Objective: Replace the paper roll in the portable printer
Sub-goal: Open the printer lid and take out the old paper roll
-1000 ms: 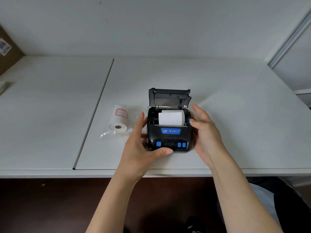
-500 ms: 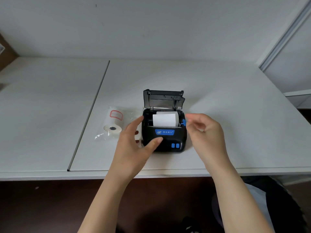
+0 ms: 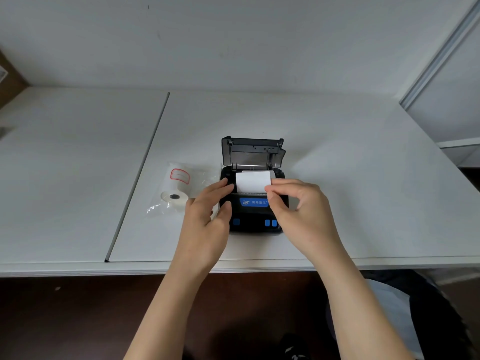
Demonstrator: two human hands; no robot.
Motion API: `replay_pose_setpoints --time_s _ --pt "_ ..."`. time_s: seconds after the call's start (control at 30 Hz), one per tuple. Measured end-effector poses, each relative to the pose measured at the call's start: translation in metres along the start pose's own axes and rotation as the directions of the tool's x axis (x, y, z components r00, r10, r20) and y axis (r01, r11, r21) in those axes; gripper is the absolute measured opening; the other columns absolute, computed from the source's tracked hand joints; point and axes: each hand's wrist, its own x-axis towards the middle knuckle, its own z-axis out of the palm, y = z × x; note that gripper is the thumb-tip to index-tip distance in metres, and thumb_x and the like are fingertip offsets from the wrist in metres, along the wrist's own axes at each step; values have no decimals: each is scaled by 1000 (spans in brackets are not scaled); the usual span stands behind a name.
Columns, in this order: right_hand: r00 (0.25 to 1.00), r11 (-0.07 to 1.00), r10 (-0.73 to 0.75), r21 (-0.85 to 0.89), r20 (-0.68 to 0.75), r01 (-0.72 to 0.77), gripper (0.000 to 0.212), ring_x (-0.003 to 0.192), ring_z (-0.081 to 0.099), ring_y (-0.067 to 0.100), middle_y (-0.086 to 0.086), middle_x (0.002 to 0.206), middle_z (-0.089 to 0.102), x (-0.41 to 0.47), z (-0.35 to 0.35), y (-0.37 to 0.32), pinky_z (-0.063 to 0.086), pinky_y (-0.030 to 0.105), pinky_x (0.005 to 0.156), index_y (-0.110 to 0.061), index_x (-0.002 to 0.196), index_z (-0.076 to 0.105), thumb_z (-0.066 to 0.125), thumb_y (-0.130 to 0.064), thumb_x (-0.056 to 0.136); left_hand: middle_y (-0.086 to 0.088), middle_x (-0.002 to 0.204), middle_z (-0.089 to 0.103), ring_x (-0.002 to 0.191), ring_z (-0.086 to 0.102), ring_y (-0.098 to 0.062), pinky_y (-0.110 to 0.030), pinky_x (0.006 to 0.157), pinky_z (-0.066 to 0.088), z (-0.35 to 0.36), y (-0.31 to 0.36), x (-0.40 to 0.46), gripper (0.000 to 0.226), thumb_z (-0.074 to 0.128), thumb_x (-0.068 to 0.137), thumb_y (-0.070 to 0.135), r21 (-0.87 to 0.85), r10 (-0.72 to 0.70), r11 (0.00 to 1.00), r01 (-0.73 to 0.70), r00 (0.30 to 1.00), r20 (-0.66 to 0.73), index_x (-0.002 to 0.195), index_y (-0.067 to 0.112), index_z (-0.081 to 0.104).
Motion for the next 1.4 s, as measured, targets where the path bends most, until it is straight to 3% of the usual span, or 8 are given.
replay_pose_setpoints --time_s 0.27,0.4,0.6,0.77,0.93,1.17,1.27,1.4 --pt "999 1000 3 7 37 -3 20 78 53 -26 -17 86 64 0 0 -1 40 -2 73 -11 96 77 60 -9 86 19 129 54 127 47 -18 -39 110 35 0 2 -2 38 50 92 8 -29 -19 999 19 1000 7 122 28 61" --pt "990 944 140 300 12 -137 16 83 61 -17 -19 89 71 1 -6 -8 39 -2 71 -18 93 76 62 -13 87 16 125 57 122 52 -17 -35 108 38 -1 8 -4 37 50 92 7 -68 -22 998 19 999 -38 119 29 61" --pt "921 390 328 858 209 -333 24 108 65 6 -2 109 74 2 -27 -25 44 24 92 -12 99 74 61 -19 80 4 111 65 105 61 -5 -3 78 44 -8 17 -3 35 47 94 5 -199 -44 980 11 985 -165 119 24 62" --pt "865 147 376 900 333 -410 27 102 70 12 2 110 74 -5 -51 -34 48 25 88 -8 107 71 53 -20 89 5 112 67 102 69 -16 -28 89 54 0 46 -21 34 53 94 18 -570 -124 815 105 992 6 127 23 56" --pt "831 -25 402 911 385 -411 22 85 73 14 7 96 76 -37 -80 -36 57 23 76 -2 100 72 57 -13 87 3 109 71 102 69 -25 -43 88 55 14 60 -53 72 68 71 36 -638 -176 705 311 947 267 139 32 42" --pt "803 61 468 893 369 -447 26 81 73 15 15 96 74 -80 -123 -12 57 19 62 4 99 69 64 -7 77 -11 101 72 89 67 -21 -34 79 57 45 71 -89 37 69 75 16 -601 -87 705 376 887 454 110 2 64" --pt "808 241 471 830 353 -503 27 98 66 17 16 118 69 -94 -144 1 55 22 74 -4 103 73 68 -15 79 -16 104 72 84 70 -20 -31 76 58 63 76 -101 32 68 77 6 -573 -107 726 381 885 453 107 -4 63" --pt "842 469 418 713 341 -521 36 108 65 17 1 106 75 -113 -168 13 45 33 97 -18 100 75 70 -35 68 -20 110 70 97 69 -31 -35 82 58 88 83 -114 36 70 76 0 -540 -146 745 392 886 441 111 0 61"
